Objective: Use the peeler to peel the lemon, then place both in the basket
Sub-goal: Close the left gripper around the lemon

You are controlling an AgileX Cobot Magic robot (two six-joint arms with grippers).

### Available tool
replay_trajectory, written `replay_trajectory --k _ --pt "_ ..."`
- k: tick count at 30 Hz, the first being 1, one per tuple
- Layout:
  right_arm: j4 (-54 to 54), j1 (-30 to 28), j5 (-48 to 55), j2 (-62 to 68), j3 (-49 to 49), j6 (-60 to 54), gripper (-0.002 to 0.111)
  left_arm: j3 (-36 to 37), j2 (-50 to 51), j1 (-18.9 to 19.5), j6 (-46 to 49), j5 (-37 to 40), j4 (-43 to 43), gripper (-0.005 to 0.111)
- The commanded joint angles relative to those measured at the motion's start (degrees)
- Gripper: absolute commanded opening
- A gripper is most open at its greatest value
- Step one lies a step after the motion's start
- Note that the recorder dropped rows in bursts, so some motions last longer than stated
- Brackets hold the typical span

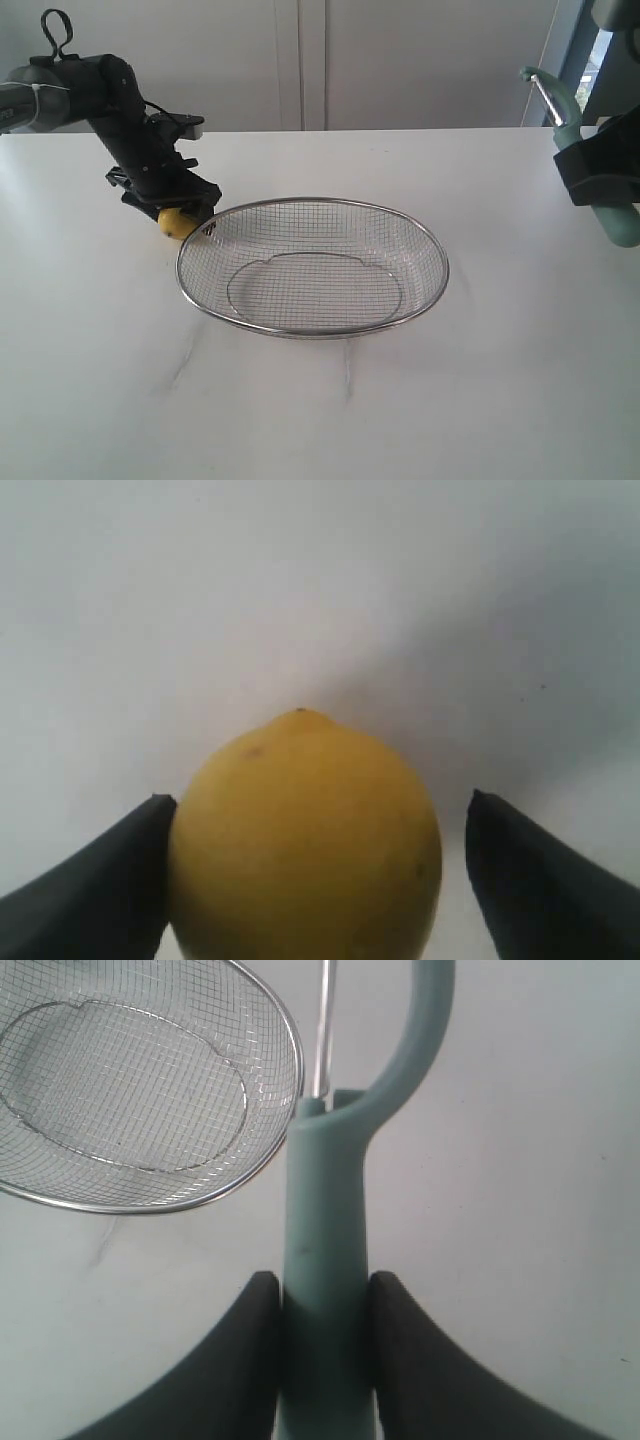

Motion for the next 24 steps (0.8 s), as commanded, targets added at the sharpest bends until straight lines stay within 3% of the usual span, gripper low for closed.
replay_trajectory --k 1,14,24 --pt "0.1 -0.1 -0.3 -0.5 0.0 -0.2 0.000 0.0 0.1 -0.2 -0.3 0.6 0.0 0.080" --pt "0.1 -0.1 -0.3 -0.5 0.0 -0.2 0.000 0.0 0.4 -0.2 -0.3 0.0 0.0 0.075" --pt "0.1 -0.1 -0.3 -0.5 0.0 -0.2 0.000 0.0 0.4 -0.2 -0.3 -0.2 0.0 0.034"
